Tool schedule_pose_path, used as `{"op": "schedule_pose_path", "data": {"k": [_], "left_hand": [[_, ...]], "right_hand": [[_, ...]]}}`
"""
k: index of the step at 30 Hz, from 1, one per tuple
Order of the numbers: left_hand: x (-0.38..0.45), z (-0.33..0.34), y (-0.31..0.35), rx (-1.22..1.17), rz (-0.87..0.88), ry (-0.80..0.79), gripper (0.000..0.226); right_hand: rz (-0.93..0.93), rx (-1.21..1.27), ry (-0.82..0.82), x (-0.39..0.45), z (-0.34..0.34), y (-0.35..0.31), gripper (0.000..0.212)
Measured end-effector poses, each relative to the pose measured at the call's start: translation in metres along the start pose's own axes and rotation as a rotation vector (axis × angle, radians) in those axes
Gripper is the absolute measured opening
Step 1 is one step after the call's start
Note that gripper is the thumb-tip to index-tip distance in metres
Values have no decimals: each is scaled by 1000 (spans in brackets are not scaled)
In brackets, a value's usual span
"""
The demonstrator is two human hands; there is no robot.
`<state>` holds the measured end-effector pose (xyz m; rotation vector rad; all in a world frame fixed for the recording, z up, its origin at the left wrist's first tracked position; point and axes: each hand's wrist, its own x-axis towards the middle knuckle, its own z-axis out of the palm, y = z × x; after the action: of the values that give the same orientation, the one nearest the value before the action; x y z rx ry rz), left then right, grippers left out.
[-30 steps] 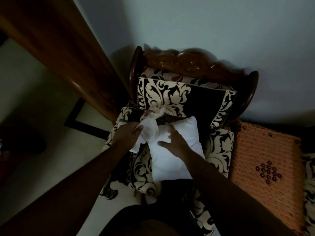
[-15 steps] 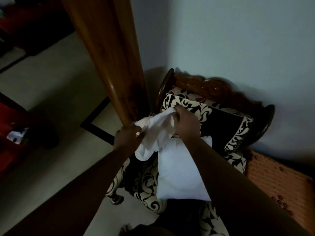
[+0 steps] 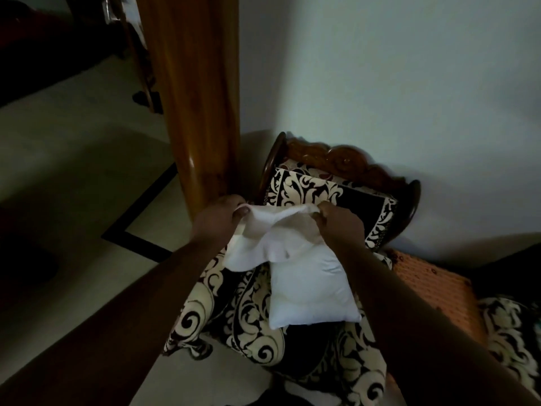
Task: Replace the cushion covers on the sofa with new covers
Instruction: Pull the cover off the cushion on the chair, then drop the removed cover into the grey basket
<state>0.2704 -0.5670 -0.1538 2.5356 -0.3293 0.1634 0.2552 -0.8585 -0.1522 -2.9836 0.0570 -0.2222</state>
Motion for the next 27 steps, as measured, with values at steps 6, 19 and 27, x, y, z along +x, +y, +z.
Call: {"op": "schedule_pose_path", "data": {"k": [6, 19, 27], "left_hand": [[-37, -35, -30, 216, 93, 40, 18], [-160, -100, -91, 256, -395, -108, 27], [-255, -89, -56, -110, -1031, 284, 25]], "right_hand": [[-74, -30, -10, -53, -2, -12, 36], [-134, 186, -480, -78, 13, -86, 35], [125, 823, -784, -121, 37, -187, 43]]}}
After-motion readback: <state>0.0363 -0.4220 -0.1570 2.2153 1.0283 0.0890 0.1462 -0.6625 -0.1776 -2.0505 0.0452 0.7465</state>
